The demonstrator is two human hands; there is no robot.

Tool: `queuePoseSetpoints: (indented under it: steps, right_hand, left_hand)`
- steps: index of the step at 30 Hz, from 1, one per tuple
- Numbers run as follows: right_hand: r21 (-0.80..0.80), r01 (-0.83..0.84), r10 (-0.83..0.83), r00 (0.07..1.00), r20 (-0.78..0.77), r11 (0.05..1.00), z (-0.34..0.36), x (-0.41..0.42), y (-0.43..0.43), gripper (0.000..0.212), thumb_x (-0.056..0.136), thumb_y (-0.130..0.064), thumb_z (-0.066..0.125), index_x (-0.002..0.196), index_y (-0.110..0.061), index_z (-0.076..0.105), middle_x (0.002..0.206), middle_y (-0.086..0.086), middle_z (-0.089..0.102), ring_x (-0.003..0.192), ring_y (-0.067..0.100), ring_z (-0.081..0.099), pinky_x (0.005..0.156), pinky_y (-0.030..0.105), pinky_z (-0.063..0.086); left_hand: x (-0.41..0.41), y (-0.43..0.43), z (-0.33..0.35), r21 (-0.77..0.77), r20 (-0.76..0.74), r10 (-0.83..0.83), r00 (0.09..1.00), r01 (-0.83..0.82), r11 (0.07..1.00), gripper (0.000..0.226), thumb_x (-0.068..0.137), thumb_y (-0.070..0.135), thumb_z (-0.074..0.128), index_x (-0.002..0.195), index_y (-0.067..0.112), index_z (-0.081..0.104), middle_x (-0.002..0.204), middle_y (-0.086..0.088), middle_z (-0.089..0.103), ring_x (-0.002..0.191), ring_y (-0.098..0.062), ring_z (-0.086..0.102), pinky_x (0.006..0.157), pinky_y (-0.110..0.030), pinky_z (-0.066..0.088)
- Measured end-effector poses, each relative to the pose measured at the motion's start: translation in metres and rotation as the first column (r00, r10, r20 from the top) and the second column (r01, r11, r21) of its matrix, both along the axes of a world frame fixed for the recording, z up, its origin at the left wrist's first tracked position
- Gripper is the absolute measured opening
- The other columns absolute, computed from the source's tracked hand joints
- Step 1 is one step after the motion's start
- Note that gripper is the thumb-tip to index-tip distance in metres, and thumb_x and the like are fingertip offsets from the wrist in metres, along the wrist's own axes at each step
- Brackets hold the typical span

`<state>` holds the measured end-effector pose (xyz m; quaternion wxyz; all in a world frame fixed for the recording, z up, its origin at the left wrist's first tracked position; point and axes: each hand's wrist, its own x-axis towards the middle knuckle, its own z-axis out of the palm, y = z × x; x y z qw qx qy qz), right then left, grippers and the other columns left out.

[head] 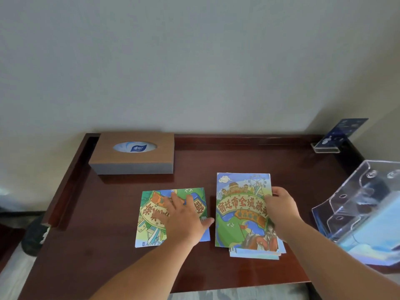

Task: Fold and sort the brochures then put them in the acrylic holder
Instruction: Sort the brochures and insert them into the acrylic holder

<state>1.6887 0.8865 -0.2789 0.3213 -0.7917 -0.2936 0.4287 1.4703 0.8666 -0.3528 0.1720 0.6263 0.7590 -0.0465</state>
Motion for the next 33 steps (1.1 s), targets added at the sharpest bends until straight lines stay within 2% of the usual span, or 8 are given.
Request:
queuePoseSetpoints:
  steps: [4, 9, 12, 17, 22, 25, 28, 33]
  right_hand:
    - [-0.007, 0.008, -0.009, 1.000, -0.017, 1.000, -0.003, 0.009, 0.003, 0.027, 0.094, -0.009, 0.041, 0.102, -0.028, 0.059, 0.087, 0.004, 0.074, 0.075, 0.028, 0.071, 0.054, 0.035, 0.047]
    - [0.007, 0.006, -0.005, 1.000, -0.021, 1.000, -0.007, 0.011, 0.012, 0.031, 0.092, -0.004, 0.038, 0.108, -0.023, 0.058, 0.089, 0.006, 0.071, 0.071, 0.027, 0.067, 0.053, 0.033, 0.046]
    - [-0.003, 0.006, -0.006, 0.999, -0.043, 1.000, -0.011, 0.009, 0.014, 0.032, 0.093, -0.003, 0.038, 0.110, -0.021, 0.057, 0.091, 0.006, 0.071, 0.075, 0.026, 0.070, 0.057, 0.036, 0.051]
    - [-0.021, -0.006, 0.005, 0.999, -0.042, 1.000, -0.018, 0.006, 0.011, 0.037, 0.089, -0.002, 0.035, 0.111, -0.022, 0.057, 0.093, 0.008, 0.071, 0.091, 0.036, 0.071, 0.058, 0.036, 0.048]
    - [-0.024, -0.004, 0.003, 0.998, -0.056, 1.000, -0.015, 0.007, 0.008, 0.038, 0.089, -0.003, 0.035, 0.113, -0.024, 0.056, 0.093, 0.006, 0.072, 0.083, 0.030, 0.072, 0.056, 0.034, 0.046]
    - [-0.025, -0.003, 0.001, 0.998, -0.067, 1.000, -0.014, 0.007, 0.005, 0.038, 0.090, -0.002, 0.036, 0.116, -0.022, 0.056, 0.094, 0.005, 0.072, 0.088, 0.032, 0.073, 0.059, 0.036, 0.049]
    - [-0.031, 0.013, -0.015, 0.997, -0.073, 0.999, -0.012, 0.007, -0.002, 0.040, 0.089, -0.002, 0.036, 0.117, -0.022, 0.056, 0.095, 0.008, 0.071, 0.089, 0.033, 0.072, 0.058, 0.035, 0.046]
    - [-0.042, 0.032, -0.036, 0.996, -0.081, 0.999, -0.015, 0.007, -0.012, 0.035, 0.089, -0.002, 0.036, 0.108, -0.021, 0.058, 0.093, 0.010, 0.072, 0.086, 0.035, 0.072, 0.059, 0.037, 0.048]
  left_hand:
    - [0.013, -0.003, -0.002, -0.064, 0.050, -0.169, 0.984, 0.172, 0.983, 0.099, 0.082, 0.065, 0.051, 0.155, 0.027, -0.006, 0.163, -0.015, -0.007, 0.149, -0.038, -0.009, 0.111, -0.069, 0.007]
    - [-0.019, -0.015, 0.007, 0.003, 0.030, -0.473, 0.880, 0.474, 0.881, 0.056, 0.082, 0.020, 0.053, 0.134, 0.030, 0.038, 0.162, 0.004, 0.009, 0.150, -0.024, -0.010, 0.118, -0.055, -0.006]
    - [-0.026, -0.014, 0.014, 0.128, -0.047, -0.296, 0.954, 0.299, 0.945, 0.041, 0.088, 0.034, 0.050, 0.129, 0.028, 0.045, 0.159, -0.002, 0.020, 0.149, -0.027, 0.005, 0.117, -0.054, 0.012]
    - [0.007, -0.013, 0.004, -0.049, 0.028, 0.037, 0.999, -0.036, 0.998, 0.101, 0.080, 0.079, 0.043, 0.154, 0.030, -0.005, 0.163, -0.014, -0.006, 0.149, -0.037, -0.004, 0.111, -0.066, 0.012]
    - [0.014, -0.022, -0.004, -0.107, 0.042, -0.035, 0.999, 0.039, 0.993, 0.109, 0.076, 0.073, 0.054, 0.153, 0.033, -0.013, 0.163, -0.009, -0.016, 0.148, -0.036, -0.016, 0.109, -0.071, 0.003]
    - [0.002, -0.020, 0.003, -0.147, -0.033, -0.133, 0.991, 0.127, 0.981, 0.100, 0.075, 0.062, 0.056, 0.154, 0.029, 0.004, 0.163, -0.008, -0.013, 0.148, -0.038, -0.016, 0.108, -0.073, 0.003]
    - [0.002, -0.014, 0.013, -0.097, -0.053, -0.005, 0.999, 0.000, 0.995, 0.093, 0.080, 0.066, 0.053, 0.151, 0.019, 0.016, 0.162, -0.017, -0.008, 0.147, -0.043, -0.008, 0.108, -0.074, 0.009]
    - [0.027, -0.009, 0.007, -0.130, 0.042, 0.122, 0.992, -0.116, 0.985, 0.107, 0.081, 0.071, 0.051, 0.151, 0.028, -0.018, 0.160, -0.021, -0.017, 0.145, -0.047, -0.014, 0.106, -0.077, 0.006]
